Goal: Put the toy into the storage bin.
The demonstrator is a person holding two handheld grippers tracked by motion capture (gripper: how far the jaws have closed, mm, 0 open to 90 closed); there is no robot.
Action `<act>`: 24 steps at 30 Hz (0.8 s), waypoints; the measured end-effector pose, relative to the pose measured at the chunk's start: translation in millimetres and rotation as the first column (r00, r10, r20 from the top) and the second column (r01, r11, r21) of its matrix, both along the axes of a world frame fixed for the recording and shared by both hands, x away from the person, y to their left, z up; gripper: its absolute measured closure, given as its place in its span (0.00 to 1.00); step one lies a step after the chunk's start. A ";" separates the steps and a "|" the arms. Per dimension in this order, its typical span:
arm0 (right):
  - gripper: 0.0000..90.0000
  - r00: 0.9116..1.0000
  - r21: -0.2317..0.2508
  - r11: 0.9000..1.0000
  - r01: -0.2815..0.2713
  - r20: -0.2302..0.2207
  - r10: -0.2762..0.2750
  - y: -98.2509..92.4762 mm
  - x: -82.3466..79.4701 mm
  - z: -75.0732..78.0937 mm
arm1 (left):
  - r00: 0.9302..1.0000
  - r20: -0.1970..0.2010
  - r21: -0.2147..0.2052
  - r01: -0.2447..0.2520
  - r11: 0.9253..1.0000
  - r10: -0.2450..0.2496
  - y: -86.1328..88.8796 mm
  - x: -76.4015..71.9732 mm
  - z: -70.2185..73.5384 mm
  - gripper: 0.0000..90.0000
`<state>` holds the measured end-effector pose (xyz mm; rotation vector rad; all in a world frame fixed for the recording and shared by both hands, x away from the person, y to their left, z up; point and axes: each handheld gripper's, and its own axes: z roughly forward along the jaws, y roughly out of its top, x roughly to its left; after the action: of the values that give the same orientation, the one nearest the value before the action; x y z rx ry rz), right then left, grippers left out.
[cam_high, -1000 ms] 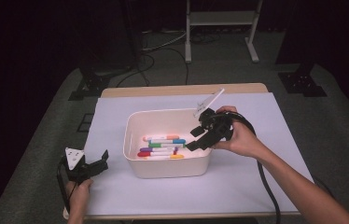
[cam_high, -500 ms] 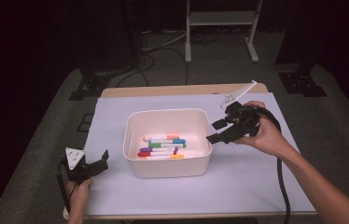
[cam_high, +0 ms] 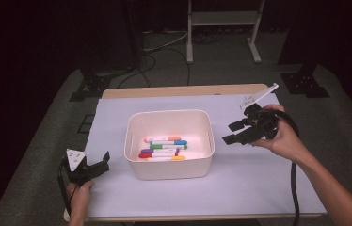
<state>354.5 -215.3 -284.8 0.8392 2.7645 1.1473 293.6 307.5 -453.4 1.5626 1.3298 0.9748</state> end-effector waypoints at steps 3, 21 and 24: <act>0.42 1.000 0.006 1.000 0.014 -0.011 -0.014 -6.8 -0.4 -7.3 | 1.000 0.002 0.001 0.001 1.000 -0.001 -0.2 -0.1 0.0 0.00; 0.41 0.993 0.038 0.995 0.090 -0.074 -0.087 -37.8 -2.6 -51.2 | 1.000 0.003 0.006 0.000 1.000 0.000 -0.2 -0.1 -0.1 0.00; 0.41 0.992 0.038 0.994 0.098 -0.079 -0.095 -41.9 -4.2 -57.5 | 1.000 0.003 0.006 -0.001 1.000 0.001 -0.3 -0.1 -0.1 0.00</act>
<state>350.2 -257.1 -342.3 1.0308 2.7339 1.1840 293.5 307.1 -453.5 1.5647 1.3264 0.9821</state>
